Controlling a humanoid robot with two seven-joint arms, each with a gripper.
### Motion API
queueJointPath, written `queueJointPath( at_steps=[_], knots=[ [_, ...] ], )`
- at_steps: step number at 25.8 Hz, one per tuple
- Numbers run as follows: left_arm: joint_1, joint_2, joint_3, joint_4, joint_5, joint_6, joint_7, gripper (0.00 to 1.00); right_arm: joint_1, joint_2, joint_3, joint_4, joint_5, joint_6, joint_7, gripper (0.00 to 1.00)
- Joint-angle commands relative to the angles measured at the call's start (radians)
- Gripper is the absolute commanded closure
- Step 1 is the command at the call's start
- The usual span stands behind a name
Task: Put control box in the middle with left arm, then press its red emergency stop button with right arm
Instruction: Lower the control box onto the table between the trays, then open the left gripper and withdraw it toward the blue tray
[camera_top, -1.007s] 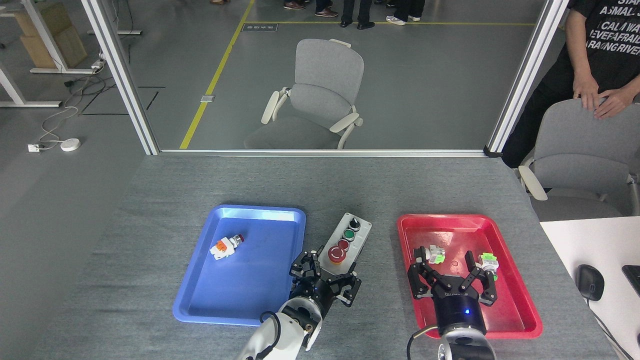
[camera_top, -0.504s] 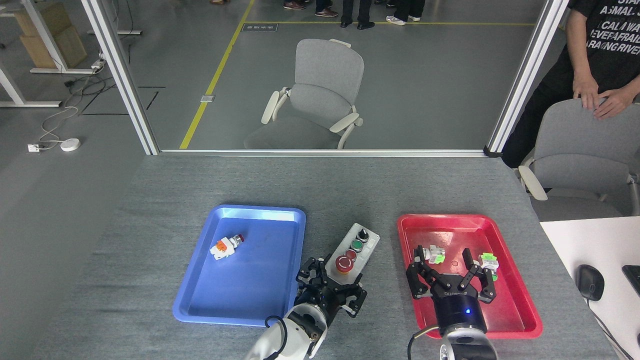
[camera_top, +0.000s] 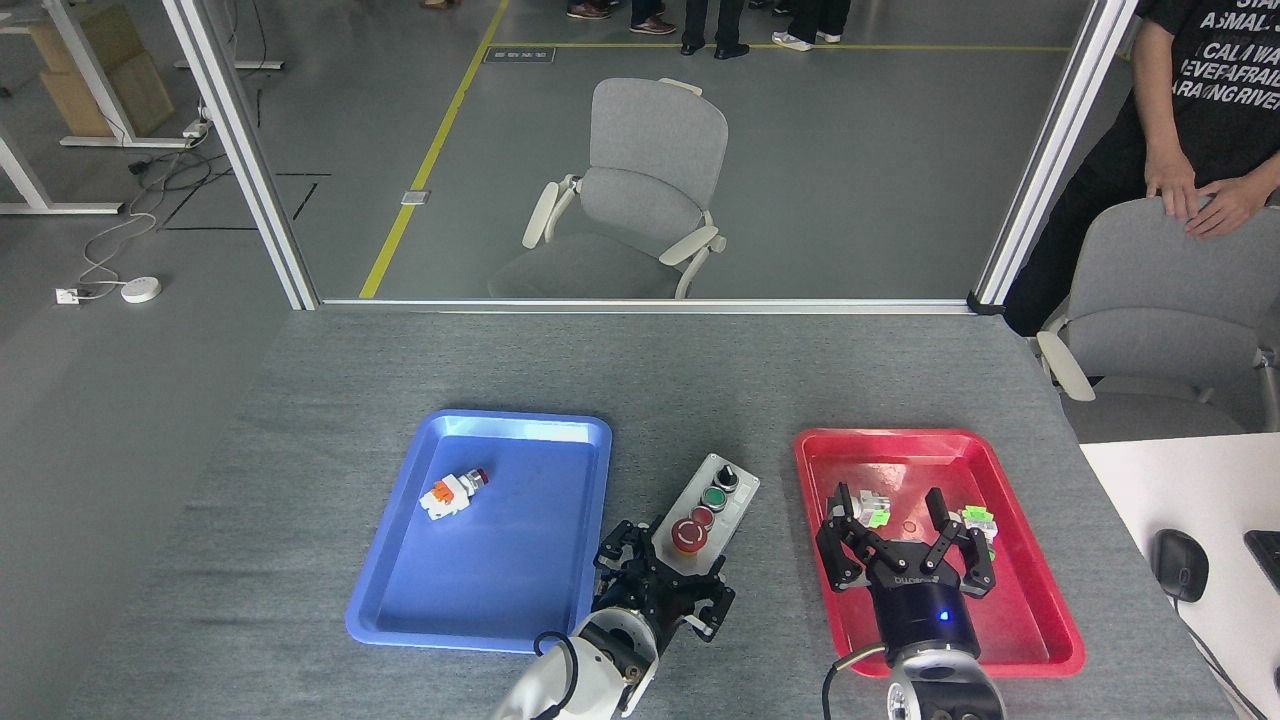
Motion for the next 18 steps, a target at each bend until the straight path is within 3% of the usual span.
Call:
queueJointPath(
  at_steps=[1,7,11,18],
  knots=[
    [0.003,0.000,0.006,-0.023,0.000,0.003,0.006,0.07,0.003,-0.002,0.001,0.000,0.001,0.003,0.011,0.02],
    [0.082,0.025,0.008,-0.194,0.000,0.003,0.002,0.03,0.002,-0.017,0.003,0.002,0.001,0.008,0.011,0.02],
    [0.164,0.153,0.034,-0.349,0.000,0.005,-0.006,0.03,0.008,-0.017,0.024,0.002,0.001,0.026,0.011,0.08],
    [0.338,0.261,0.221,-0.589,-0.001,-0.007,0.013,0.02,0.005,-0.040,0.057,0.005,0.001,0.026,0.017,0.17]
  ],
)
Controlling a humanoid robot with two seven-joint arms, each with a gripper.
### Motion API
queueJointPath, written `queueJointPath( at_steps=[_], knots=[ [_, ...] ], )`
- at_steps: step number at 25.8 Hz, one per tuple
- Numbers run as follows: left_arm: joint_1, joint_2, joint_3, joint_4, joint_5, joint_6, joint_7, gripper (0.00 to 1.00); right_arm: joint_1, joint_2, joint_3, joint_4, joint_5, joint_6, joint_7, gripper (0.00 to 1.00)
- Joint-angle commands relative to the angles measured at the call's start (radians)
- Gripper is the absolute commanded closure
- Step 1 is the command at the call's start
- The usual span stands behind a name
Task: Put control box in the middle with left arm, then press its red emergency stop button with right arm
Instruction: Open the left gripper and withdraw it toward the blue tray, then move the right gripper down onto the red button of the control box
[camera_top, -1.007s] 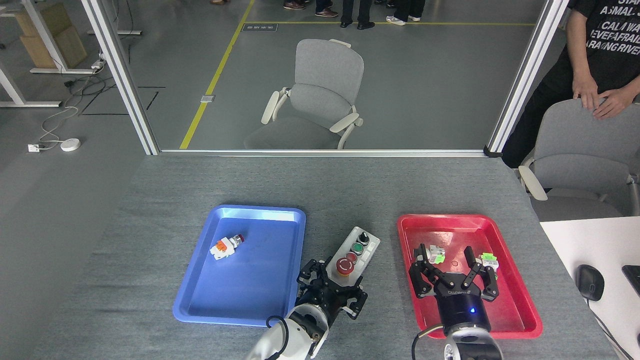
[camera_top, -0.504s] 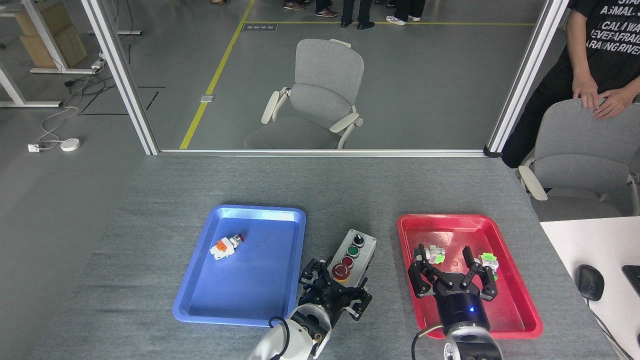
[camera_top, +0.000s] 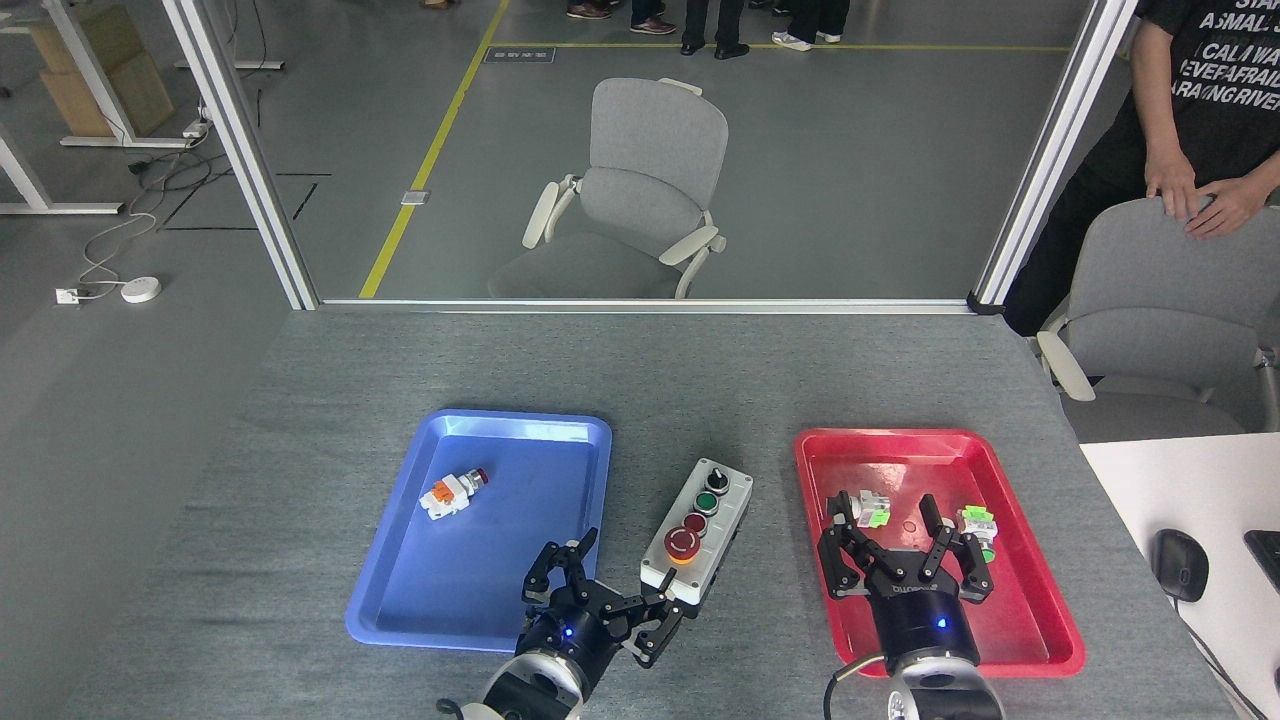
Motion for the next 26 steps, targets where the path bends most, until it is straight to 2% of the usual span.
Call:
queueJointPath(
  at_steps=[1,4,5,8,11,19,26],
  knots=[
    [0.086,0.043,0.115,-0.105,0.000,-0.009,0.015,0.02,-0.006,-0.013,0.037,0.007,0.000,0.001,0.006,0.22],
    [0.126,0.052,0.233,-0.166,0.000,-0.012,0.027,0.02,-0.011,-0.013,0.068,0.009,0.000,-0.004,0.007,0.38],
    [0.140,0.052,0.274,-0.183,0.000,-0.014,0.036,0.02,-0.012,-0.013,0.083,0.009,0.000,0.001,0.009,0.46],
    [0.150,0.052,0.391,-0.214,0.001,-0.028,0.044,0.02,-0.027,-0.007,0.154,0.010,0.037,0.038,0.053,0.83],
    [0.152,0.041,0.488,-0.215,0.006,-0.031,0.044,0.02,-0.046,0.004,0.229,0.023,0.075,0.053,0.065,1.00],
    [0.150,0.041,0.549,-0.211,0.074,-0.029,0.048,0.02,-0.107,0.041,0.307,0.130,0.075,0.045,0.076,1.00],
    [0.137,0.040,0.564,-0.192,0.074,-0.022,0.120,0.01,-0.158,0.093,0.370,0.228,0.077,0.058,0.096,1.00]
  ],
)
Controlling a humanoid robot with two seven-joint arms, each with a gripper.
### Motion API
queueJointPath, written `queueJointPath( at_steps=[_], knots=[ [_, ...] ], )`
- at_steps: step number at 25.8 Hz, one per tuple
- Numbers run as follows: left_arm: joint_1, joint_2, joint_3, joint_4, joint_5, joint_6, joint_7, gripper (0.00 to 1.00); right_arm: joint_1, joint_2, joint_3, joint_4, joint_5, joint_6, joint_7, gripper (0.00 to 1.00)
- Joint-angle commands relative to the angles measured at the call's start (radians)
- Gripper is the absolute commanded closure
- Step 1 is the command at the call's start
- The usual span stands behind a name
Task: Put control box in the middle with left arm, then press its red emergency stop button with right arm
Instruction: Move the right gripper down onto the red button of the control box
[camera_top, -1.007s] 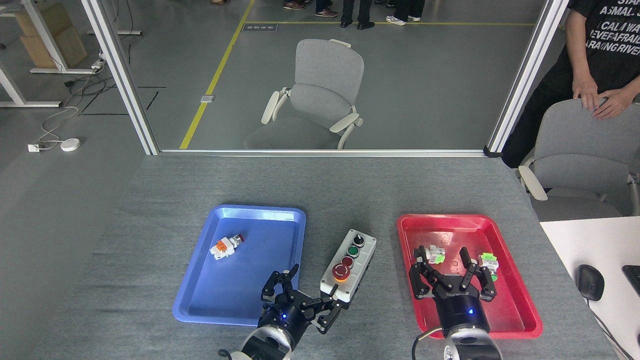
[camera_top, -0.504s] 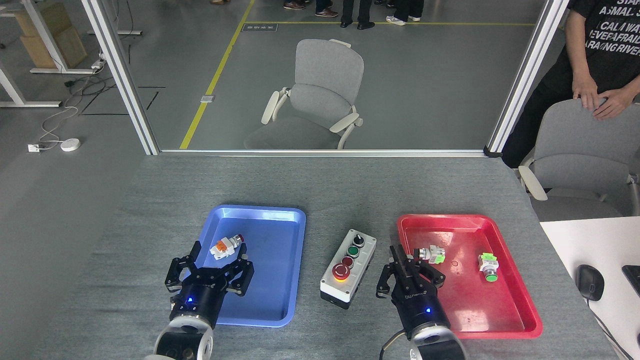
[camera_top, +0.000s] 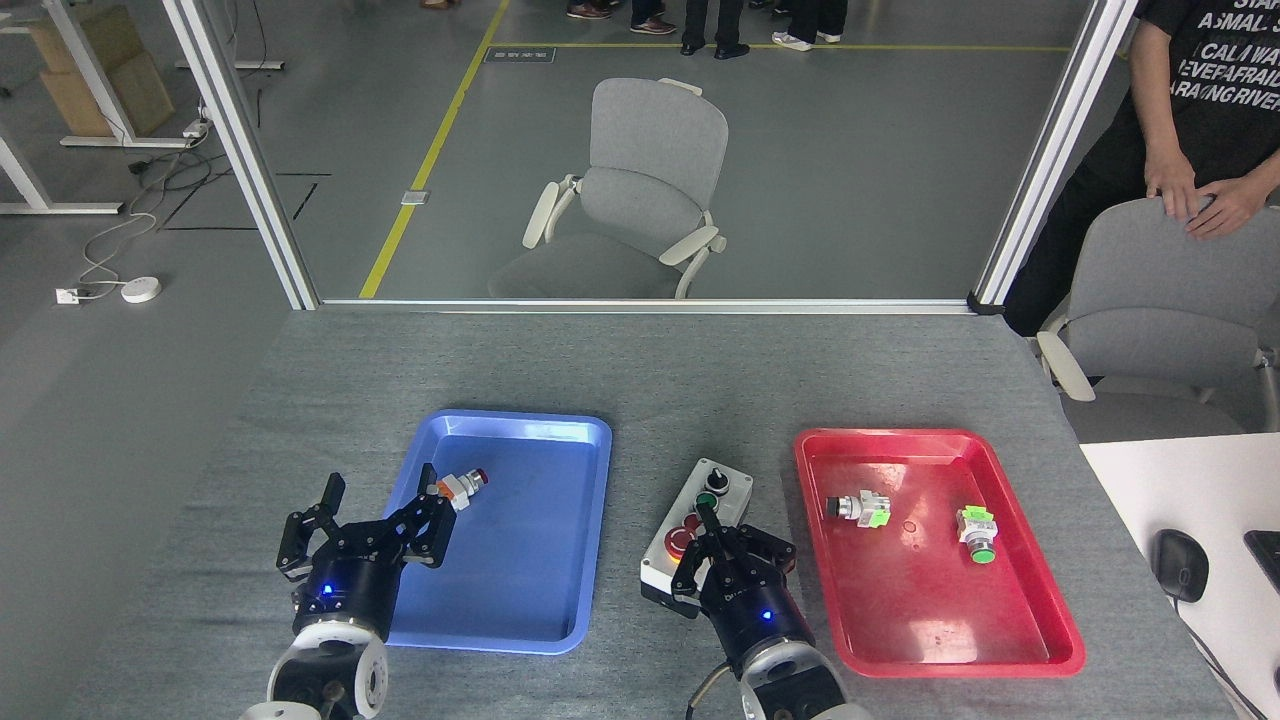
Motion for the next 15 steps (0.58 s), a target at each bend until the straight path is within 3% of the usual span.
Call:
queueJointPath(
  at_steps=[1,5,9,15],
  knots=[
    [-0.005,-0.001,0.003,0.007,-0.001,0.008,0.020,0.01,-0.020,0.022,0.022,0.066,0.001,0.001,0.004,1.00],
    [-0.005,0.001,0.003,0.005,-0.002,0.013,0.010,0.01,-0.031,0.050,0.042,0.127,-0.004,0.004,0.000,1.00],
    [-0.005,-0.002,0.003,0.003,-0.004,0.013,0.008,0.01,-0.031,0.042,0.034,0.181,-0.009,0.019,0.000,1.00],
    [-0.005,-0.004,0.003,0.007,-0.004,0.011,0.007,0.01,-0.028,0.025,0.017,0.156,-0.035,0.019,-0.003,1.00]
  ],
)
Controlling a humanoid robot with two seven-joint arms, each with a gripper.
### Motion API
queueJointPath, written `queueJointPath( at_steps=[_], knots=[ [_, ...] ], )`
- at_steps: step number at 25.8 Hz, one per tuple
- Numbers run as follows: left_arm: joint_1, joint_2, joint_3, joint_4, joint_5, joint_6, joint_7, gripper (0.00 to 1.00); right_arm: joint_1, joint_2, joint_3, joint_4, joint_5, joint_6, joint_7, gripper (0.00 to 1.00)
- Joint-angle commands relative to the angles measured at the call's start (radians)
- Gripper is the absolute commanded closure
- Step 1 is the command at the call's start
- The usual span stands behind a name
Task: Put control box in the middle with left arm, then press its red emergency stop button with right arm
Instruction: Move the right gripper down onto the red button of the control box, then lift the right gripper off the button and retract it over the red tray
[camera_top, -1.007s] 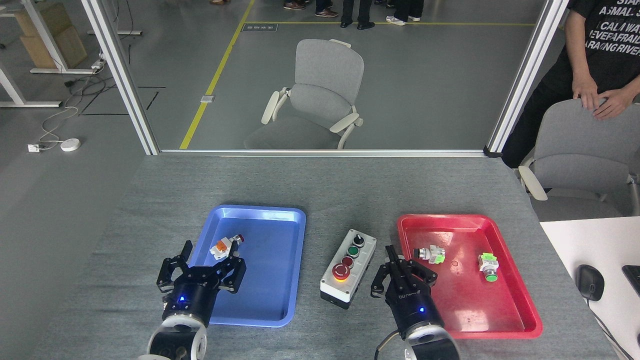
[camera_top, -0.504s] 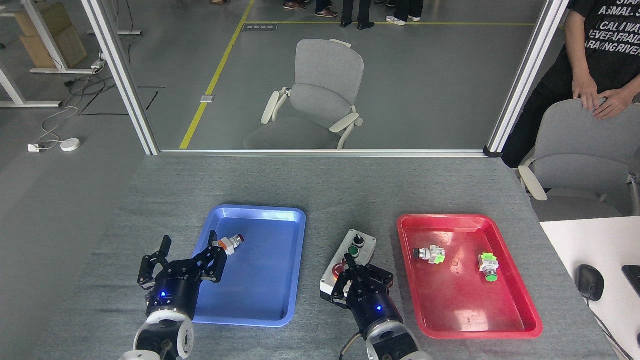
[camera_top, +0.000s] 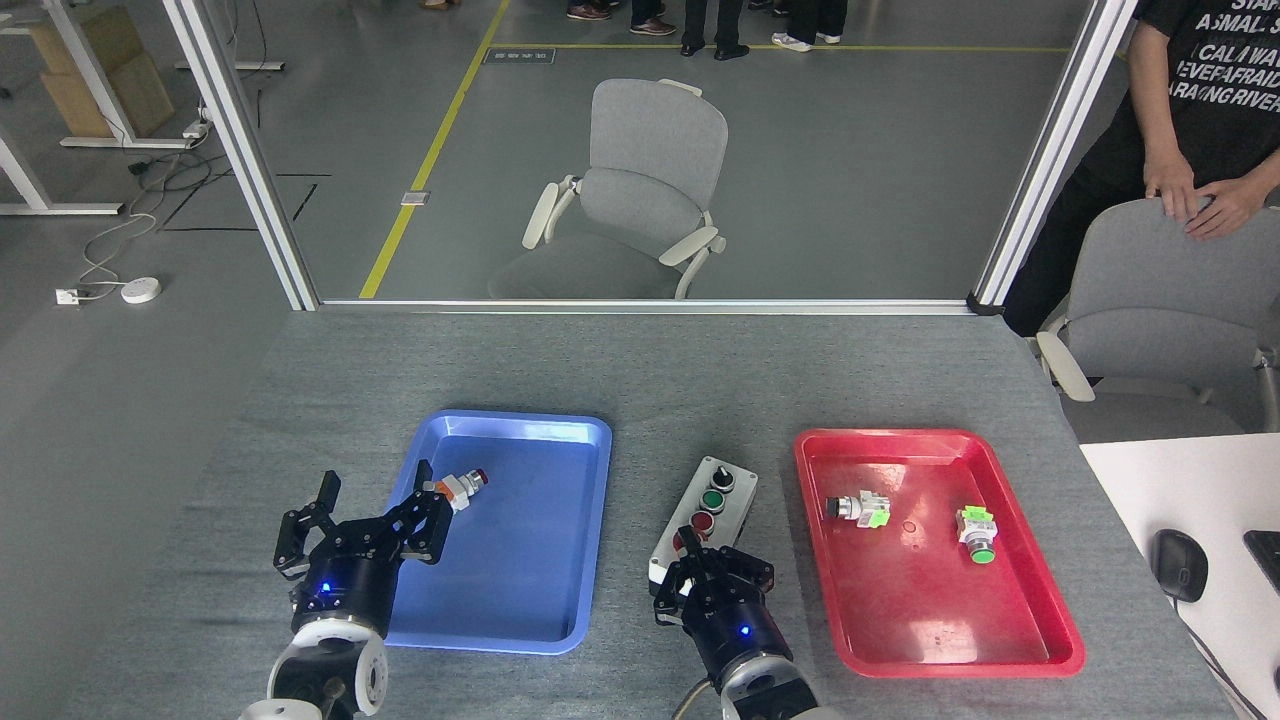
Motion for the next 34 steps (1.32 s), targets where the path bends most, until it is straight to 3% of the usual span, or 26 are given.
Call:
queueJointPath(
  at_steps=[1,5,9,11,13,14,16,20,25,34],
  knots=[
    [0.000,0.000,0.000,0.003,0.000,-0.001,-0.001,0.01,-0.002,-0.005,-0.010,-0.047,-0.016,0.015,0.049,1.00],
    [-0.002,-0.002,-0.002,0.001,-0.002,-0.001,-0.001,0.01,0.003,-0.019,-0.071,-0.179,-0.047,0.036,0.050,1.00],
    [-0.014,-0.002,-0.002,0.001,0.000,-0.001,-0.003,0.01,0.026,-0.020,-0.151,-0.232,-0.049,0.016,0.052,1.00],
    [-0.014,-0.002,-0.002,0.001,0.000,-0.001,-0.003,0.01,0.046,-0.031,-0.206,-0.257,-0.049,-0.011,0.049,0.73],
    [-0.014,-0.002,-0.003,0.003,0.000,-0.001,-0.003,0.01,0.073,-0.054,-0.274,-0.282,-0.053,-0.036,0.046,0.30],
    [-0.014,-0.002,-0.003,0.003,0.000,-0.001,-0.001,0.01,0.086,-0.067,-0.303,-0.294,-0.062,-0.048,0.044,0.18],
    [-0.017,-0.002,-0.003,0.003,0.000,-0.001,-0.003,0.01,0.107,-0.085,-0.353,-0.314,-0.093,-0.080,0.044,0.04],
    [-0.020,-0.003,-0.008,0.009,0.000,-0.001,-0.003,0.01,0.132,-0.148,-0.415,-0.335,-0.118,-0.102,0.044,0.02],
    [-0.032,-0.002,-0.008,0.015,-0.002,-0.001,-0.003,0.01,0.146,-0.175,-0.453,-0.372,-0.122,-0.091,0.049,0.02],
    [-0.034,0.003,-0.006,0.009,-0.003,-0.001,-0.001,0.01,0.149,-0.182,-0.456,-0.390,-0.133,-0.102,0.057,0.02]
  ],
)
